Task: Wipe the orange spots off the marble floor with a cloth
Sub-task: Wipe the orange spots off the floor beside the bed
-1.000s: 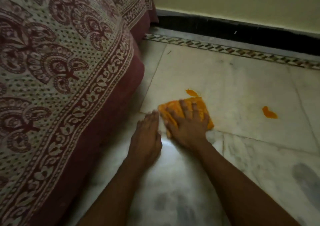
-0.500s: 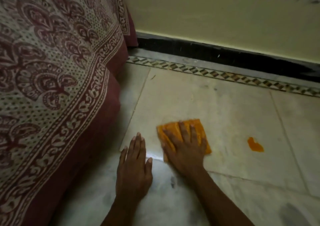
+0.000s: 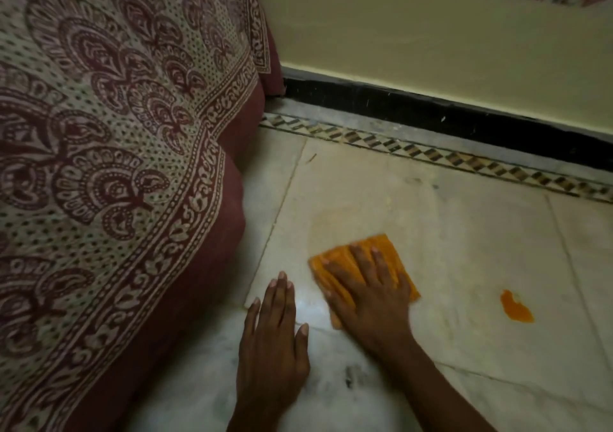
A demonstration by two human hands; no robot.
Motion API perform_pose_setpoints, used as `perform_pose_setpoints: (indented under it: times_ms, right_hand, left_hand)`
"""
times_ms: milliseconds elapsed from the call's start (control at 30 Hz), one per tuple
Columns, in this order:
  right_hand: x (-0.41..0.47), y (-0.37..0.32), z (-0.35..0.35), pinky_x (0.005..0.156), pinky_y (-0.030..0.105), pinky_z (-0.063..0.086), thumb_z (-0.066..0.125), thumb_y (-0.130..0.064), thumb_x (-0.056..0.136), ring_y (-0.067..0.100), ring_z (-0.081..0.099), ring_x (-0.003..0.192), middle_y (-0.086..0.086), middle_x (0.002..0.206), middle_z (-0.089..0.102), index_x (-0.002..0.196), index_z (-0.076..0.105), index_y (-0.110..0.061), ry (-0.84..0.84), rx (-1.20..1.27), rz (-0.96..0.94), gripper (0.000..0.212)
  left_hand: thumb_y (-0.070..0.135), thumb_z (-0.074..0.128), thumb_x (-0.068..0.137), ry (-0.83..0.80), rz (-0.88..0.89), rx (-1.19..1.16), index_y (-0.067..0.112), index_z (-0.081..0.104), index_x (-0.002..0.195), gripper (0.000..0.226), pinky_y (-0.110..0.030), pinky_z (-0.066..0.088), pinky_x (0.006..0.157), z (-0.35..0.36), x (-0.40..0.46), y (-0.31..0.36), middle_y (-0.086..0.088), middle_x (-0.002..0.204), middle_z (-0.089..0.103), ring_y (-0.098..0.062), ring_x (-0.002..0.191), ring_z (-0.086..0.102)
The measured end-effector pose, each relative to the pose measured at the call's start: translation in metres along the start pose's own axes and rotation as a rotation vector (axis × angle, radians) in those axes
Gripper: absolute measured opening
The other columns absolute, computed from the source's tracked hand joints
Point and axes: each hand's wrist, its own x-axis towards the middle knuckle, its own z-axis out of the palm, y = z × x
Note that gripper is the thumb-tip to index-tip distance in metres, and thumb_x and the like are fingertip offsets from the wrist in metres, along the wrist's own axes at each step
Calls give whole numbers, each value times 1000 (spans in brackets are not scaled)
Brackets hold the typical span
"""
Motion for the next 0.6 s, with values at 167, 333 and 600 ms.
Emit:
perform_pose_setpoints:
  times_ms: [167, 333, 600]
  right_hand:
    - [64, 31, -7, 123, 68, 8, 15, -74, 99, 34, 7, 160, -2, 174, 16, 158, 24, -53, 7, 75, 545, 63]
    - [111, -42, 32, 118, 69, 6, 32, -72, 97, 39, 15, 159, -1, 172, 24, 150, 40, -59, 17, 62, 277, 55]
    - [37, 64, 1, 118, 60, 18, 35, -74, 97, 37, 30, 154, 3, 168, 34, 147, 51, -50, 50, -21, 249, 57]
  left_hand:
    - [40, 42, 97, -15, -20, 6, 14, 29, 161, 71, -41, 21, 124, -1, 2, 1, 0, 172, 17, -15, 159, 14]
    - [38, 46, 98, 2, -8, 25, 13, 24, 162, 73, -41, 21, 125, 2, 0, -1, -1, 172, 17, -15, 159, 13]
    - [42, 45, 94, -13, -17, 32, 10, 31, 160, 74, -41, 21, 123, -6, 2, 2, -3, 171, 20, -18, 158, 19]
